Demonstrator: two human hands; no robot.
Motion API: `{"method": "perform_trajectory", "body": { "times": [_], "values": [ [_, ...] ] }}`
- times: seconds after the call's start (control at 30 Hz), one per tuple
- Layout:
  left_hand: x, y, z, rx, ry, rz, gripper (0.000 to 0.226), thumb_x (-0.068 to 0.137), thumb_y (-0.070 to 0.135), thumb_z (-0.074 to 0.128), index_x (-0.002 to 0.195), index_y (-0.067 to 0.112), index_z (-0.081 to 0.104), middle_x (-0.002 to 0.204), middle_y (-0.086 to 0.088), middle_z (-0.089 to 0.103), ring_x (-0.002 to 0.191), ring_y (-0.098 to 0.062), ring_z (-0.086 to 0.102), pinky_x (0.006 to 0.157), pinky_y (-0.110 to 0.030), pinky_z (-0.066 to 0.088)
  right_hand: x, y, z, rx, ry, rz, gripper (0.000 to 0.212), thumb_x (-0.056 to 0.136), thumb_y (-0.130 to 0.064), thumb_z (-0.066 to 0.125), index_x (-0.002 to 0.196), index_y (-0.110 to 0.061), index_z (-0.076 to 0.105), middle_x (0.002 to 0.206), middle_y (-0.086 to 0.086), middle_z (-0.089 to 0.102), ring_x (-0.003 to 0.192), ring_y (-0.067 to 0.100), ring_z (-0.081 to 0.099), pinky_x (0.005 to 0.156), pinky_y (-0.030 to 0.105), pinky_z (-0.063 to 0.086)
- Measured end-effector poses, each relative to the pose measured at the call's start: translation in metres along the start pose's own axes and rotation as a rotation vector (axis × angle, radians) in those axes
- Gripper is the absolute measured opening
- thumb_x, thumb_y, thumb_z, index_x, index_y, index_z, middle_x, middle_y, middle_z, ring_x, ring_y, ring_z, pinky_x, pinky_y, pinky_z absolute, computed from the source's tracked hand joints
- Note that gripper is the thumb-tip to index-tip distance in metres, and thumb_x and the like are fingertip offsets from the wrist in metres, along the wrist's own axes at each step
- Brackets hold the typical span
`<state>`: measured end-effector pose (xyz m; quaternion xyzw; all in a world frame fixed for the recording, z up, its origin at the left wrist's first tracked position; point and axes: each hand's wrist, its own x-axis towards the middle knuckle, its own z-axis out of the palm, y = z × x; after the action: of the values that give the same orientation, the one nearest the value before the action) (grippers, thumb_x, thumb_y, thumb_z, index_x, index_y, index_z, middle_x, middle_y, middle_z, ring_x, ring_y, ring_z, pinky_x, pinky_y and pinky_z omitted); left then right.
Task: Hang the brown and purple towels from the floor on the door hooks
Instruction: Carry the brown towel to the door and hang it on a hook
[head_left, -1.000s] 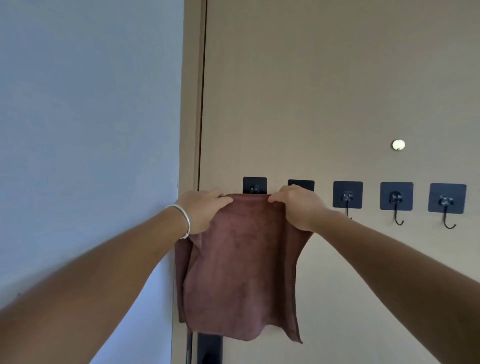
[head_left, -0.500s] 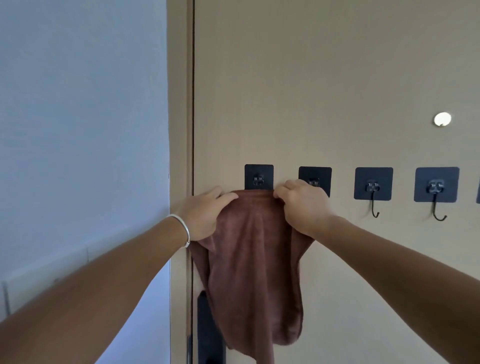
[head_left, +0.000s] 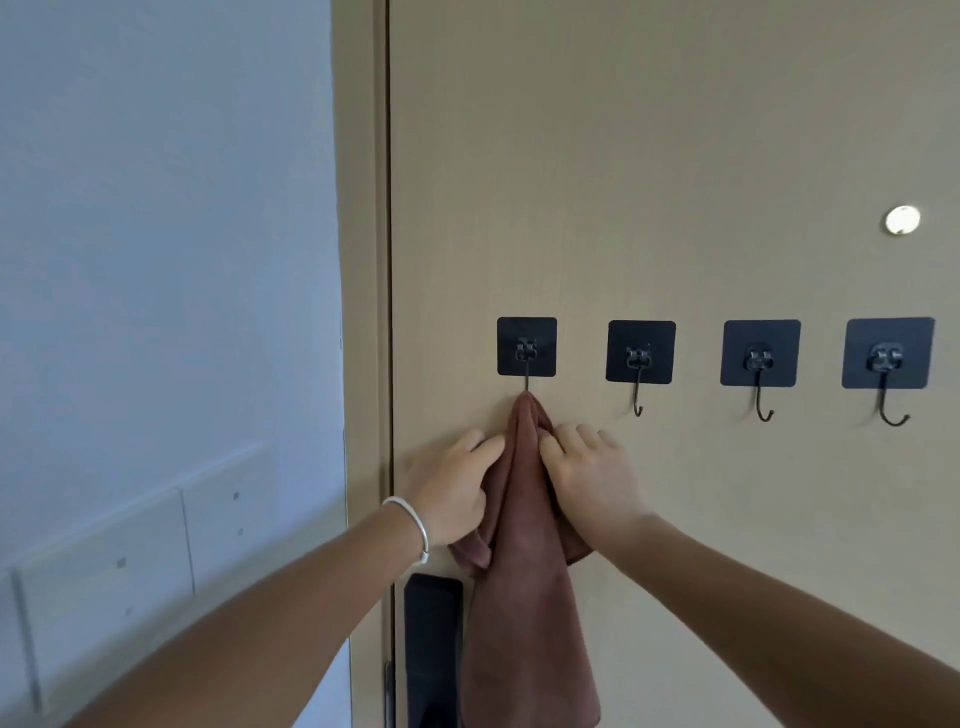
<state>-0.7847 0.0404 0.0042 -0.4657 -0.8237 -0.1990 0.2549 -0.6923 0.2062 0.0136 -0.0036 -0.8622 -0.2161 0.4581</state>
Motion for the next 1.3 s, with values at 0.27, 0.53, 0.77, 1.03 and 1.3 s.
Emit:
{"method": "perform_trajectory", "body": {
  "times": [0.27,0.53,0.77,1.03,1.3],
  "values": [
    [-0.012,0.005,0.009,0.224,0.266,0.015,0.016,0.079,0.022,0.066,0.094,0.017,0.067,0.092,-0.001,0.054,0.083,-0.024,0.054,0.071,-0.035,0.046,-0.028,-0.003,0.003,0.266,-0.1,0.229,0.035,0.079,-0.01,0.067,0.114,-0.011,0.065,0.103,0.01,0.06,0.082,0.029,0.059,0.064,0.035,0.05],
    [-0.025,0.021,0.02,-0.012,0.057,-0.097,0.017,0.091,0.01,0.046,0.094,0.015,0.062,0.088,-0.002,0.064,0.082,-0.024,0.062,0.065,-0.024,0.036,-0.058,-0.02,0.01,0.44,-0.426,0.176,0.06,0.093,-0.025,0.049,0.148,-0.018,0.027,0.141,0.002,0.041,0.115,0.025,0.051,0.088,0.035,0.047],
    [-0.013,0.052,-0.02,0.055,0.474,0.096,0.041,0.091,0.014,0.043,0.13,0.016,0.055,0.127,-0.001,0.057,0.121,-0.022,0.049,0.106,-0.043,0.035,-0.077,0.01,-0.028,0.325,-0.175,0.306,0.049,0.082,-0.011,0.062,0.13,-0.018,0.057,0.12,0.004,0.061,0.104,0.027,0.06,0.083,0.039,0.051],
    [0.016,0.155,0.013,0.082,0.1,0.318,0.057,0.096,0.051,0.029,0.147,0.026,0.028,0.152,0.002,0.031,0.144,-0.019,0.018,0.117,-0.049,0.014,-0.137,0.054,-0.112,0.011,-0.305,0.599,0.053,0.09,-0.035,0.053,0.141,-0.028,0.04,0.143,-0.001,0.043,0.134,0.02,0.034,0.113,0.039,0.024],
    [-0.03,0.305,0.047,-0.222,0.034,0.641,0.07,0.091,0.062,0.02,0.151,0.026,0.015,0.157,-0.008,0.023,0.146,-0.026,0.015,0.113,-0.059,0.013,-0.25,0.057,-0.251,-0.356,-0.404,0.962,0.054,0.091,-0.045,0.048,0.142,-0.032,0.032,0.148,-0.004,0.034,0.141,0.017,0.022,0.117,0.046,0.016]
  ]
}}
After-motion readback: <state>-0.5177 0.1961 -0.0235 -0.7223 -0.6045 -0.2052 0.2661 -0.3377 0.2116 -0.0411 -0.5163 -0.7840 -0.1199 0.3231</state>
